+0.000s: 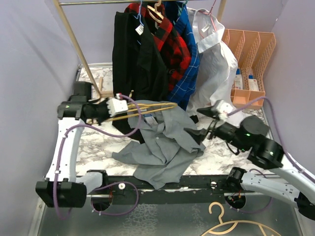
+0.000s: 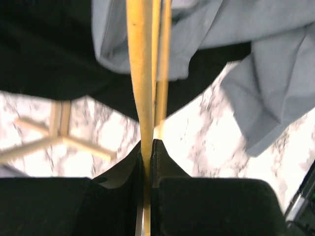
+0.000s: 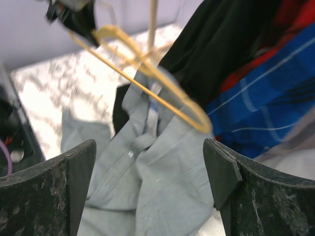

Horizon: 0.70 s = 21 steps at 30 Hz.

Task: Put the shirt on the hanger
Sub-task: Pick up the hanger at the center of the board, then hang the shirt on the hanger.

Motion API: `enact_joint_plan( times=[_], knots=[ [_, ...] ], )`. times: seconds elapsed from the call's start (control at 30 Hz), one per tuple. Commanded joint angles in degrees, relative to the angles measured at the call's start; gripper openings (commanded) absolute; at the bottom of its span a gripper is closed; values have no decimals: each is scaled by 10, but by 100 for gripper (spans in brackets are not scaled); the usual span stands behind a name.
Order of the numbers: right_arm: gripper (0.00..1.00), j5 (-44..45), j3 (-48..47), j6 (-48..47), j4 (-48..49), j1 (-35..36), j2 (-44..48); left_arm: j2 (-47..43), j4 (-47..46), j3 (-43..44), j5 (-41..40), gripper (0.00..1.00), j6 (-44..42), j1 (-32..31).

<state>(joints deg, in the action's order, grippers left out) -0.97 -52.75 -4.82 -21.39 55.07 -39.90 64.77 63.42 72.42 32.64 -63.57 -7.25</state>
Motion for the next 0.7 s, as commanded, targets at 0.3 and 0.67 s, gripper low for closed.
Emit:
enact_joint_plan(
  times=[0.3,0.67],
  knots=[
    [90,75,57,57,-29,3,82,1,184,6,171,0,-262,237],
    [98,185,196,-64,340,2,-133,-10,184,38,192,0,-205,198]
  ],
)
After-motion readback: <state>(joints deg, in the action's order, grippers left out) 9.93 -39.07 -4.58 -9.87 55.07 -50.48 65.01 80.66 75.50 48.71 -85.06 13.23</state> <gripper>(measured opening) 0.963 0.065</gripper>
